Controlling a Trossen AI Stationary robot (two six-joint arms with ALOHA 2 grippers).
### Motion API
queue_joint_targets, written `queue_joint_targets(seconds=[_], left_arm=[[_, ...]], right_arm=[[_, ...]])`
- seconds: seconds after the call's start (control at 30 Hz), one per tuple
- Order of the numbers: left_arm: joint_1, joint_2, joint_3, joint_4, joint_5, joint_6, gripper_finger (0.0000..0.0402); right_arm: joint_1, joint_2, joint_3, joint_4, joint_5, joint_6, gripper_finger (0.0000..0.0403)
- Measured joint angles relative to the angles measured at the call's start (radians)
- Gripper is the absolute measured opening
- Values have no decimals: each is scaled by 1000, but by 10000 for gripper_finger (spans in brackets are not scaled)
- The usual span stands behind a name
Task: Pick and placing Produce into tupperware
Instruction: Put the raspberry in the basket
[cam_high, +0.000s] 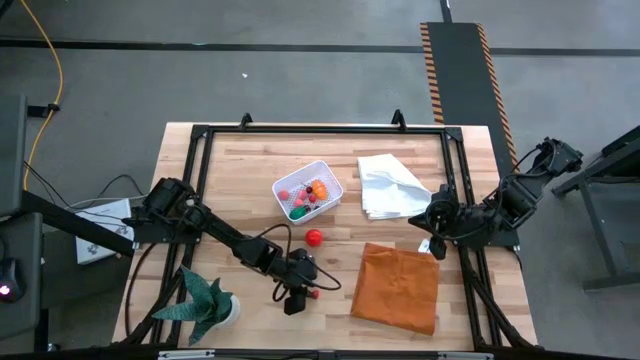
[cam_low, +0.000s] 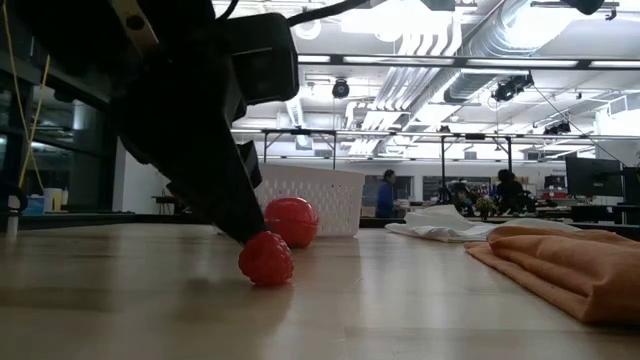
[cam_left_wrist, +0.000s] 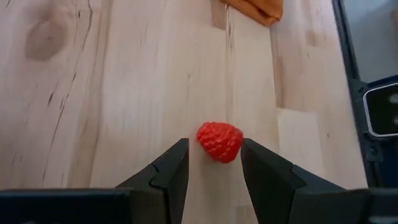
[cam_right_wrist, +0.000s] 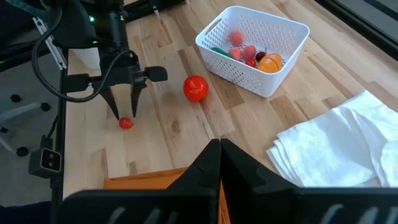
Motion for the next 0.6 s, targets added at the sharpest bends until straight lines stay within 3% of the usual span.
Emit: queue_joint_targets(seconds=[0.6], left_arm=[[0, -2, 1, -86, -57, -34, 134]], right_arm=[[0, 0, 0, -1, 8, 0, 0]])
